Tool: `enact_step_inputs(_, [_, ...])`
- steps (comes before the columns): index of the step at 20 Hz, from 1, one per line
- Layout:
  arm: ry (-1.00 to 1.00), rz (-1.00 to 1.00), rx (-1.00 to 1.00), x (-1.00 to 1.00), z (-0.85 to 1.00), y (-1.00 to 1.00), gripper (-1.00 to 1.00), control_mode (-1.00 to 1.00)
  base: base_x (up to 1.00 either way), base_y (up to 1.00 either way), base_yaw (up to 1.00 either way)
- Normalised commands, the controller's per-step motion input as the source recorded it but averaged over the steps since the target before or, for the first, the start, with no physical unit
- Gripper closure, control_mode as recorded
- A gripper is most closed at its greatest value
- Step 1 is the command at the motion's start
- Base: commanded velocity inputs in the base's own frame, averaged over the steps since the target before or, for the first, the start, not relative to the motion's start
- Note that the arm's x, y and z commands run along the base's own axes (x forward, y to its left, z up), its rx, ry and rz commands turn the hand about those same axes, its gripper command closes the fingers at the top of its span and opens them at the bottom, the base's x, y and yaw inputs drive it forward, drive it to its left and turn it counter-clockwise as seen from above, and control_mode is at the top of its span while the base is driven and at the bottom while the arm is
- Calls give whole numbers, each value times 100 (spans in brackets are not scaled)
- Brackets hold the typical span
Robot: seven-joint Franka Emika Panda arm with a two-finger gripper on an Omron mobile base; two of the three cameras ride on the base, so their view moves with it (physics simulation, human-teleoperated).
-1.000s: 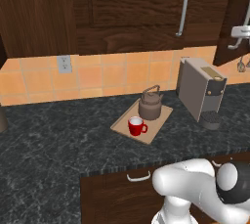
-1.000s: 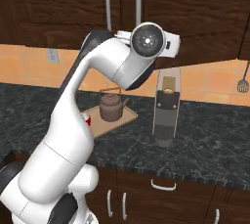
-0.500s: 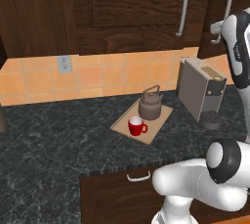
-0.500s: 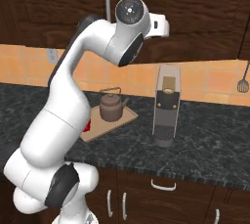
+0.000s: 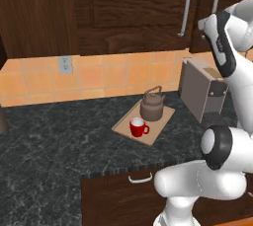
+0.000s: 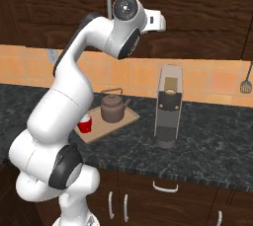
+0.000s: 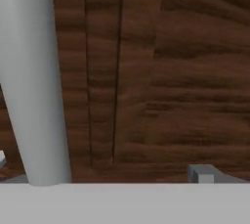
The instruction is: Pick the kettle from the counter and place it on the tray. Then pick the mug from the cabinet and place it on the tray. Then close the cabinet doors.
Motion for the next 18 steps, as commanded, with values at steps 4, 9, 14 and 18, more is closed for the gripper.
enact_step_inputs(4, [0, -3, 0, 82, -32, 9, -100, -100, 0, 0, 0])
enact_step_inputs(9, [0, 0, 0, 65, -26, 6, -100, -100, 0, 0, 0])
enact_step_inputs(14, [0, 0, 0, 56, -22, 1, -100, -100, 0, 0, 0])
enact_step_inputs(18, [2, 0, 0, 36, -18, 0, -100, -100, 0, 0, 0])
